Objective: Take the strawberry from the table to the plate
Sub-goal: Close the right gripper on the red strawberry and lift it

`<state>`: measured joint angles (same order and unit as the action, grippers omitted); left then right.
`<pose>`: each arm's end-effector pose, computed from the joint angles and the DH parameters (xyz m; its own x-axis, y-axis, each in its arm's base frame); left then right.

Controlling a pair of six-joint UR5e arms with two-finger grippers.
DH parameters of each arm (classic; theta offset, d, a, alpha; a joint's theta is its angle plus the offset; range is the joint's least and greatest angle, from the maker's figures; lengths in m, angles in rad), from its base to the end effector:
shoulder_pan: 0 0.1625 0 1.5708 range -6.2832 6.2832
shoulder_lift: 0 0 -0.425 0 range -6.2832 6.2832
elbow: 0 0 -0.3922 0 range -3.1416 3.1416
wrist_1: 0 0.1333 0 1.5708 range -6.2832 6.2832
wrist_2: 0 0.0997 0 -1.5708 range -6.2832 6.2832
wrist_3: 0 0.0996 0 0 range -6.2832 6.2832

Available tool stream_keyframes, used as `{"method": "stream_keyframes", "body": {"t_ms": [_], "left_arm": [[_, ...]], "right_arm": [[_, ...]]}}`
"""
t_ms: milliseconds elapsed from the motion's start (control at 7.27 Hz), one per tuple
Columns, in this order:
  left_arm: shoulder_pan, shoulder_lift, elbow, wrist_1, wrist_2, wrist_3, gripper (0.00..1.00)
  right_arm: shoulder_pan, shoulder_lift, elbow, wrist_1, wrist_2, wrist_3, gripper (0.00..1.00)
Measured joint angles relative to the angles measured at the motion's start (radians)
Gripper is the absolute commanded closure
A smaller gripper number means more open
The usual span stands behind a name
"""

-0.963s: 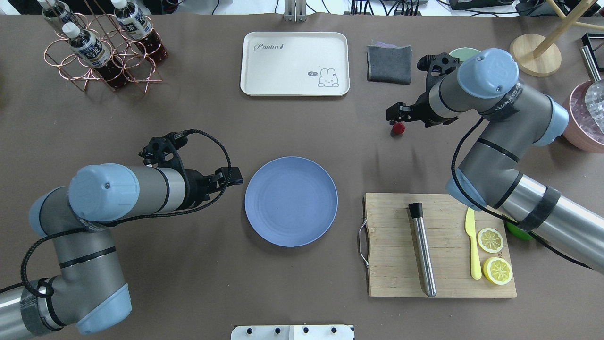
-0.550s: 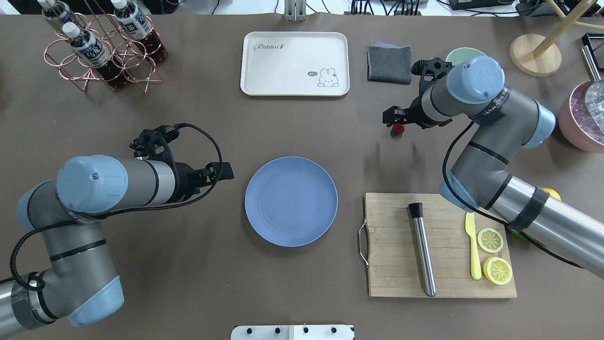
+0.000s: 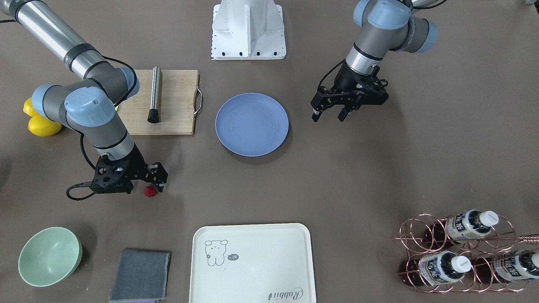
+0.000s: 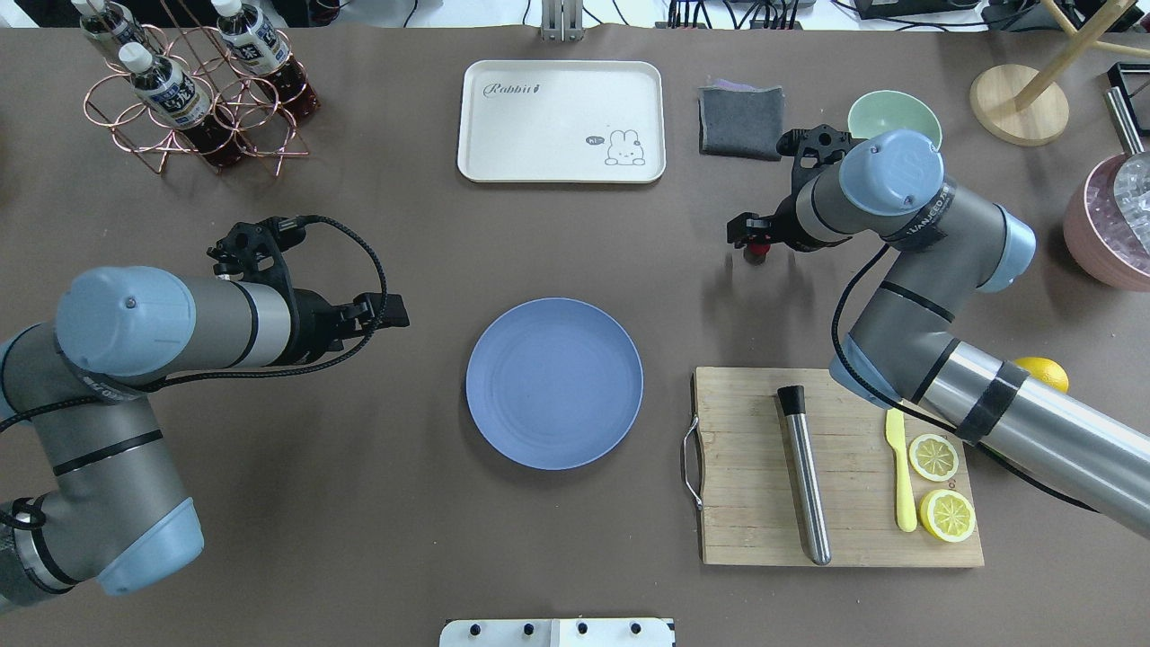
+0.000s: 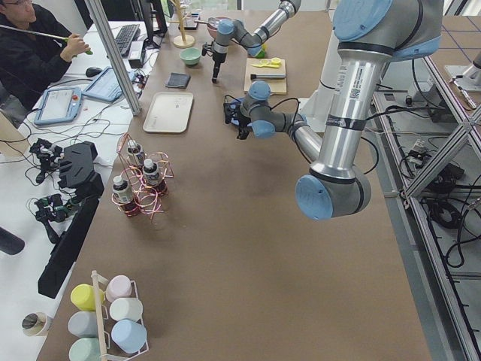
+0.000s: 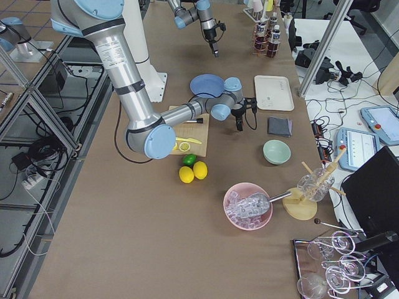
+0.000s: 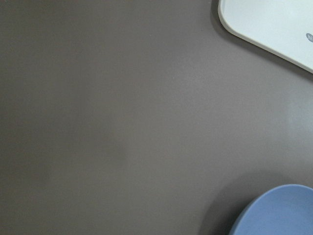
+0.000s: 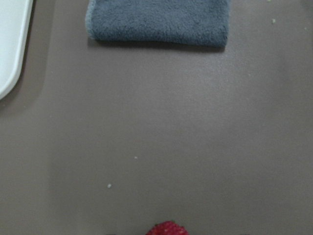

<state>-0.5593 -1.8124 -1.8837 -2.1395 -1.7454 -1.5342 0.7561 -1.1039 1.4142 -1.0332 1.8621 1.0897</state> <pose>0.4188 -0.3990 0.3212 0.3809 -0.1959 -0.9036 0.3761 0.9256 -0.0421 -0.4391 -0.5580 0.4106 0.6583 0.0115 0.7527 -0.2210 0.9588 0.1786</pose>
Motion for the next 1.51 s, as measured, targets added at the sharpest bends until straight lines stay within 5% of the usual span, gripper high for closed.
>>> {"method": "stream_keyframes", "body": {"t_ms": [138,825,1100,1512], "left_arm": [[-0.007,0.008,0.000,-0.002,-0.007,0.002,0.02],[-0.013,0.012,0.003,-0.003,-0.011,0.003,0.02],[-0.013,0.012,0.003,-0.003,-0.011,0.003,0.02],[-0.015,0.011,0.001,-0.006,-0.011,0.003,0.02]], "right_arm": [[-0.001,0.017,-0.003,-0.006,0.000,0.003,0.33],[-0.006,0.022,-0.013,-0.015,-0.003,-0.012,0.33],[-0.007,0.022,-0.017,-0.015,-0.004,-0.013,1.00],[0.014,0.027,-0.014,-0.024,0.007,-0.023,1.00]]}}
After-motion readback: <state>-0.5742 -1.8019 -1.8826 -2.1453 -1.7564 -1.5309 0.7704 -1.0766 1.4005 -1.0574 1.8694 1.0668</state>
